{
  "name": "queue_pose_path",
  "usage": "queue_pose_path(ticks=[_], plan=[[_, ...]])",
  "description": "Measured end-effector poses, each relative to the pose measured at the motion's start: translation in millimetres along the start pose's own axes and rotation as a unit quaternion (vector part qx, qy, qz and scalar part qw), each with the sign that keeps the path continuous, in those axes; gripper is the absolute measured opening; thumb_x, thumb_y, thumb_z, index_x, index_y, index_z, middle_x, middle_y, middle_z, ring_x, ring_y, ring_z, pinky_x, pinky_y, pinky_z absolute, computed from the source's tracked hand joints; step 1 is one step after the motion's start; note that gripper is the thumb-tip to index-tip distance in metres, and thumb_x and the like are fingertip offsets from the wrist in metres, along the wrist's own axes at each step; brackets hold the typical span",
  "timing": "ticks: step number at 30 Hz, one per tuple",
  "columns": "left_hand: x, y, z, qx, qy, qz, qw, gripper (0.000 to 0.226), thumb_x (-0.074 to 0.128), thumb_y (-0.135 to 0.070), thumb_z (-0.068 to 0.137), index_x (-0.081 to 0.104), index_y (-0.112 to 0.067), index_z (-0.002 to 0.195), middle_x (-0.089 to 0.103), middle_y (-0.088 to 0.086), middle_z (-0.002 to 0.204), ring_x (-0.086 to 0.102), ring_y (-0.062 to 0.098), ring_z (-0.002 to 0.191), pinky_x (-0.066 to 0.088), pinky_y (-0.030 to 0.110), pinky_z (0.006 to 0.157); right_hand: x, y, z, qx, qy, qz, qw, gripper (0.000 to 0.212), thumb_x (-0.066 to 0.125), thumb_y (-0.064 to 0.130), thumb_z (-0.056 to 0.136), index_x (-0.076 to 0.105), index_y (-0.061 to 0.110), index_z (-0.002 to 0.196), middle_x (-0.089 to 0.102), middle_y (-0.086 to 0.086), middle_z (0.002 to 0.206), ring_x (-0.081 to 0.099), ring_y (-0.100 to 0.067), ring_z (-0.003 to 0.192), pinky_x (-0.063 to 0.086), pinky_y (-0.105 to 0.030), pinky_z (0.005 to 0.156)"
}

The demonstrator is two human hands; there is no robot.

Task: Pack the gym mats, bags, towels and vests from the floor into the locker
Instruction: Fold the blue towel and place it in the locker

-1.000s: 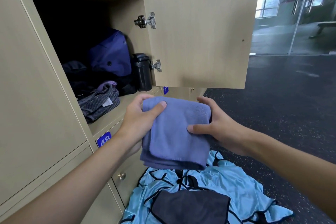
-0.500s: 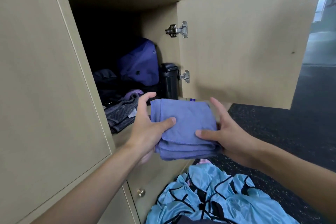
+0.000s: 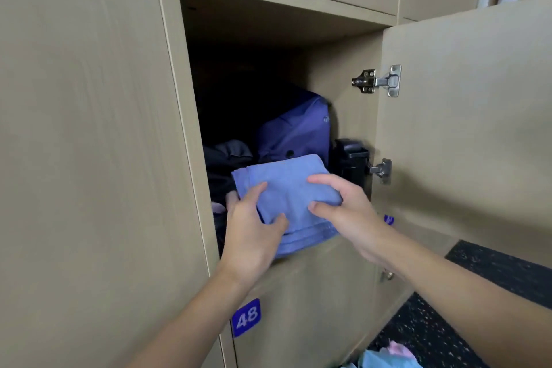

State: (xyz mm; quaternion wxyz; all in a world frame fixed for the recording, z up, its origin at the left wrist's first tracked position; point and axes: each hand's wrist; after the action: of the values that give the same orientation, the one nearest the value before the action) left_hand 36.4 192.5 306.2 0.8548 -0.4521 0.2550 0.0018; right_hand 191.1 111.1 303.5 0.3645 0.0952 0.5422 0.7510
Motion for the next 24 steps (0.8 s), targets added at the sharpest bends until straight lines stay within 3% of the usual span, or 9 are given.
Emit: queue_pose_path(ticks=[2, 4, 6, 9, 12, 16, 20, 24], plan=[[4.8, 8.4, 8.5, -0.018, -0.052, 0.095, 0.994, 0.061, 0.065, -0.014, 0.091, 0.041, -0.012, 0.147, 0.018, 0.013, 0.152, 0.020, 0.025, 0.142, 0.018, 0.010, 0.105, 21.3, -10.0, 28.3, 0.010, 0.072, -0.032, 0.997, 0.040, 0.071, 0.016, 0.089, 0.062, 0.032, 0.125, 0.051, 0.017, 0.132, 0.051, 0.007, 0.113, 0.039, -0.006, 0.087], [11.2, 20.3, 11.7, -0.033, -0.071, 0.195, 0.978, 0.069, 0.060, -0.021, 0.096, 0.024, -0.007, 0.154, -0.014, 0.011, 0.162, -0.002, 0.026, 0.151, 0.008, 0.028, 0.121, 41.6, -31.3, 48.5, 0.002, 0.142, -0.135, 0.981, 0.050, 0.074, 0.029, 0.087, 0.057, 0.032, 0.134, 0.029, 0.009, 0.154, 0.031, -0.010, 0.140, 0.028, -0.024, 0.111], [15.9, 30.6, 14.1, -0.042, -0.046, 0.293, 0.954, 0.074, 0.050, -0.025, 0.101, 0.006, -0.010, 0.158, -0.029, 0.003, 0.161, -0.017, 0.022, 0.152, -0.002, 0.038, 0.125, 52.5, -49.1, 56.7, -0.022, 0.164, -0.189, 0.968, 0.062, 0.073, 0.037, 0.087, 0.046, 0.035, 0.144, 0.008, 0.008, 0.163, 0.012, -0.016, 0.148, 0.017, -0.031, 0.118], [19.8, 39.3, 21.4, -0.052, 0.039, 0.412, 0.909, 0.064, 0.037, -0.030, 0.105, 0.006, -0.015, 0.159, -0.020, -0.002, 0.165, -0.022, 0.019, 0.151, -0.010, 0.044, 0.123, 54.4, -68.0, 58.6, -0.078, 0.156, -0.183, 0.968, 0.073, 0.073, 0.039, 0.086, 0.037, 0.034, 0.150, 0.000, 0.012, 0.164, 0.006, -0.011, 0.149, 0.013, -0.024, 0.114], [23.7, 45.0, 26.6, -0.124, 0.101, 0.432, 0.888, 0.062, 0.028, -0.043, 0.107, 0.006, -0.018, 0.159, -0.011, -0.004, 0.167, -0.019, 0.024, 0.152, -0.007, 0.055, 0.121, 53.6, -80.2, 60.2, -0.124, 0.168, -0.177, 0.962, 0.082, 0.074, 0.044, 0.084, 0.031, 0.031, 0.153, 0.001, 0.013, 0.164, 0.008, -0.008, 0.148, 0.014, -0.023, 0.116], [27.7, 50.3, 29.4, -0.134, 0.080, 0.480, 0.863, 0.061, 0.023, -0.044, 0.107, 0.008, -0.015, 0.158, -0.011, 0.004, 0.167, -0.018, 0.029, 0.152, -0.007, 0.056, 0.121, 61.4, -88.9, 65.8, -0.122, 0.183, -0.169, 0.961, 0.086, 0.071, 0.052, 0.085, 0.025, 0.030, 0.155, 0.010, 0.011, 0.163, 0.014, -0.012, 0.147, 0.016, -0.024, 0.117], [27.1, 58.4, 27.6, -0.066, 0.048, 0.526, 0.847, 0.058, 0.024, -0.035, 0.107, 0.004, -0.016, 0.158, -0.009, 0.002, 0.168, -0.016, 0.019, 0.153, -0.008, 0.049, 0.122, 73.0, -90.4, 69.8, -0.115, 0.189, -0.187, 0.957, 0.088, 0.066, 0.055, 0.087, 0.020, 0.027, 0.156, 0.013, 0.006, 0.164, 0.014, -0.015, 0.145, 0.013, -0.024, 0.115], [28.7, 61.7, 23.9, -0.078, 0.094, 0.503, 0.856, 0.059, 0.019, -0.033, 0.109, -0.009, -0.015, 0.158, -0.013, -0.002, 0.167, -0.015, 0.017, 0.153, -0.002, 0.045, 0.124, 60.8, -104.7, 67.8, -0.108, 0.208, -0.167, 0.958, 0.090, 0.071, 0.052, 0.083, 0.018, 0.039, 0.155, -0.003, 0.016, 0.163, 0.007, -0.006, 0.147, 0.014, -0.022, 0.113]])
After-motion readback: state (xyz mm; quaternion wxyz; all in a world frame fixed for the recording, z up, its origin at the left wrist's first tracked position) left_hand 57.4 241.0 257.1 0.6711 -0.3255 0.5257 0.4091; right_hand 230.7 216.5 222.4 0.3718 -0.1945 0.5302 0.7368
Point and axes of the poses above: each hand's wrist, its own z-axis towards the middle knuckle, its own x-axis out of the palm, y = z × x
